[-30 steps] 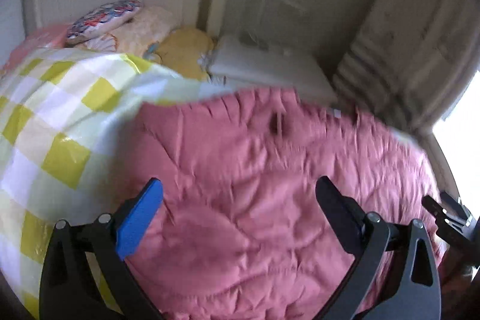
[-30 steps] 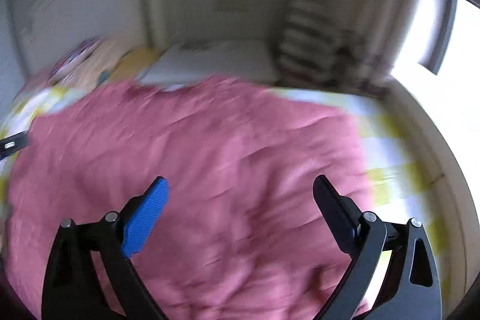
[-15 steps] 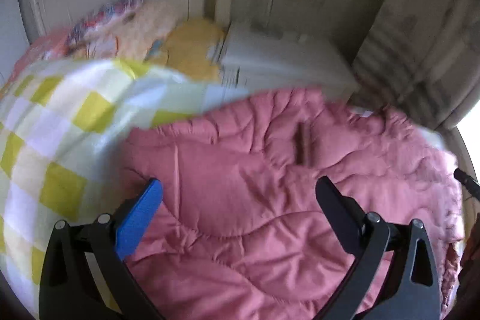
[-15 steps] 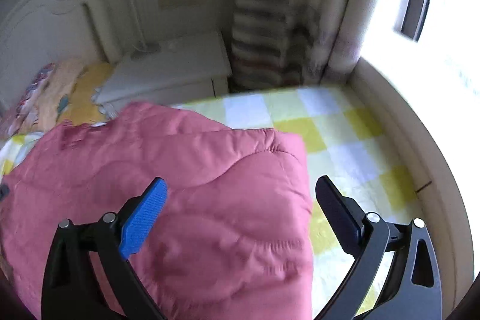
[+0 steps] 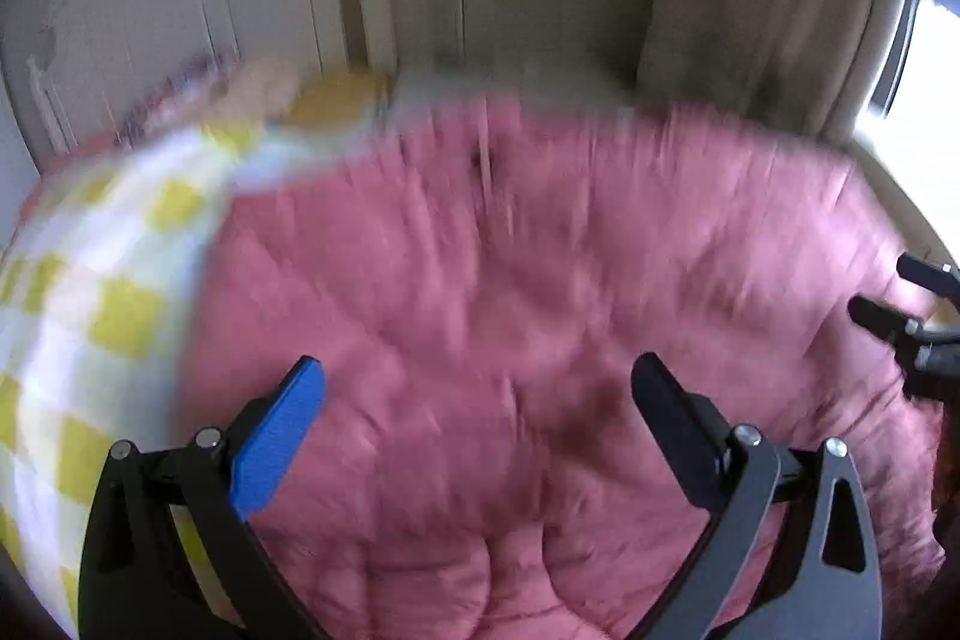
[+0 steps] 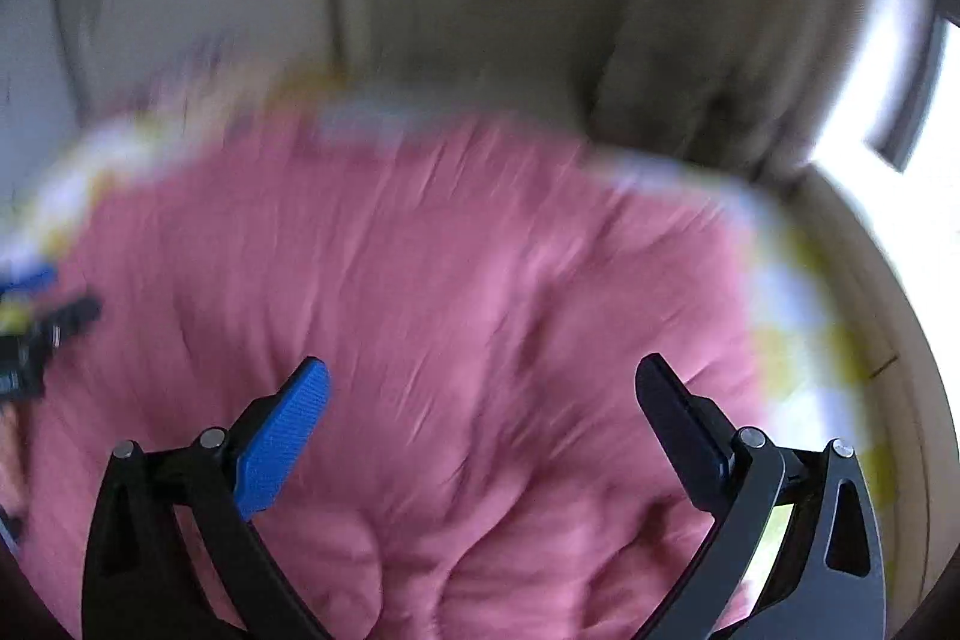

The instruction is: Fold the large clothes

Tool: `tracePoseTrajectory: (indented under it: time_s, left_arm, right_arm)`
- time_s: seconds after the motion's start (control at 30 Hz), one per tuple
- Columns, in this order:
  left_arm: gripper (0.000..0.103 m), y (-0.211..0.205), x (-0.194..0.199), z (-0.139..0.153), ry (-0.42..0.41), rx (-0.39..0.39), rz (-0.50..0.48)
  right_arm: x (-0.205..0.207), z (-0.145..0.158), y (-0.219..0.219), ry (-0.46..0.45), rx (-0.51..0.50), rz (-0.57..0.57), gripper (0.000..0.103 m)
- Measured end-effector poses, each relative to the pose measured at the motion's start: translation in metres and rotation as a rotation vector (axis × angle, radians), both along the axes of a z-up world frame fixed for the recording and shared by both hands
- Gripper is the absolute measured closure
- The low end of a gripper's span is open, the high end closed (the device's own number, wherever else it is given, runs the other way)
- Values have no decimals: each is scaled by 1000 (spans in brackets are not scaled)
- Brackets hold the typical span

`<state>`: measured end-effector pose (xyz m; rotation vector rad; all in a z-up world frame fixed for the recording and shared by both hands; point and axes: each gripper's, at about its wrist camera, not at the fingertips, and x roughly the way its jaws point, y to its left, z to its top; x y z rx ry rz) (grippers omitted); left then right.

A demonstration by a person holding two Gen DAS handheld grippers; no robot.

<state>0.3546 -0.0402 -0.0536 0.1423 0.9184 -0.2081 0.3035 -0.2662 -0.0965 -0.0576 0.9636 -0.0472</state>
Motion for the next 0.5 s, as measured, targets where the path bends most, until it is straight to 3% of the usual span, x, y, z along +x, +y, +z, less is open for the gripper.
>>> tracePoseTrajectory:
  time_s: [0.03,0.07,0.13,0.23,0.3,0.4,0.43,0.47,0.5]
  left_arm:
    - [2,-4,2,-9,8,28,1]
    - [2,-8,-4,-9,-42,62,-4]
    - [2,-8,-17,3,-56,73,-14]
    - [2,10,-56,37,-145,-18,-27]
    - [2,13,-94,44,-178,-19,-62]
    - [2,7,-126,19,-119,25,-126]
    - [2,1,-131,-2,-73,81,-134]
    - [2,-1,-131,-20,-31,120,-133]
    - [2,3,-137,-23,-50,85,-124]
  right_arm:
    - [-7,1,0,-50,4,-16,5]
    - [-13,6,-1,-50,11,-26,5]
    - [-32,22,-7,-41,74,-44,5]
    - [-78,49,-10,-152,103,-37,5]
    - [-106,47,-9,-146,63,-28,5]
    - [-123,7,-3,-28,19,5,5]
    - [-130,-8,0,3,22,10,4]
    - [-132,-8,-5,-48,67,-11,5]
    - [-132,-8,-8,-20,75,-37,5]
